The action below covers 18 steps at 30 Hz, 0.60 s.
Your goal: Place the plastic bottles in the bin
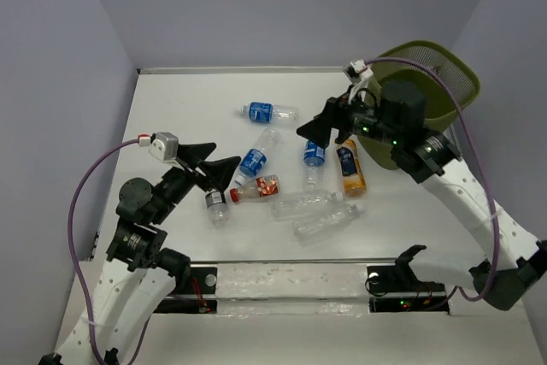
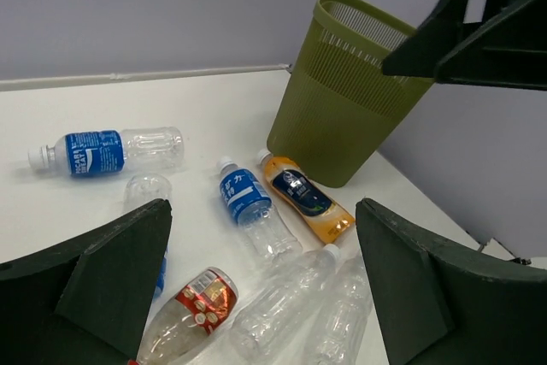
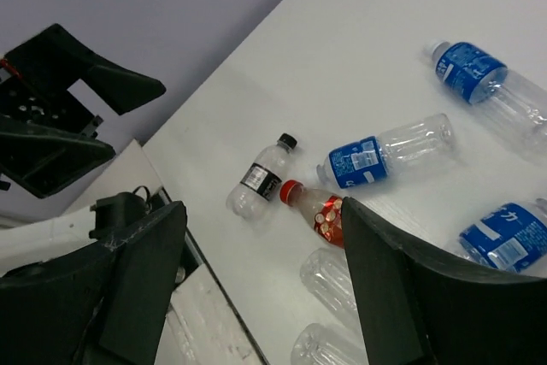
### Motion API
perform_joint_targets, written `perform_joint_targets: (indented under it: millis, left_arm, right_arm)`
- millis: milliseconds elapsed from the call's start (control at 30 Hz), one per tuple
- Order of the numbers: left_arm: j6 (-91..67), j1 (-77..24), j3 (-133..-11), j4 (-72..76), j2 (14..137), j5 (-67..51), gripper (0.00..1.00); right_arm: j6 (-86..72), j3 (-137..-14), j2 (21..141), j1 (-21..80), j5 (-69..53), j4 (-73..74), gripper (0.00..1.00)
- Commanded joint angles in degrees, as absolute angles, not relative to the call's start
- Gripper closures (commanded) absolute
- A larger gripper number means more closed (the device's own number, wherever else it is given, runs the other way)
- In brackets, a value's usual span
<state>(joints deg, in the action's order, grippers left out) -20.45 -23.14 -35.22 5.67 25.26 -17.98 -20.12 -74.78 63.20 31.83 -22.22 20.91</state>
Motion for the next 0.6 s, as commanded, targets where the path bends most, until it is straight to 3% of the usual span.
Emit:
perform_joint_targets:
  millis: [0, 267, 567]
  left_arm:
    - [-20.3, -22.9, -35.5, 7.3, 25.9, -20.1, 0.01]
    - [-21.3, -25.0, -35.2, 6.4, 27.2, -17.4, 0.01]
    - [-20.6, -26.2, -35.9, 3.4, 28.8, -10.0, 0.01]
  right_arm:
    - [-10.7, -82.2, 75.5, 36.6, -16.4, 21.3, 0.15]
    - [4.3, -101.1, 101.9, 38.7, -10.1, 27.9, 0.1]
    - [22.1, -120.3, 120.4, 36.1, -3.8, 30.1, 0.08]
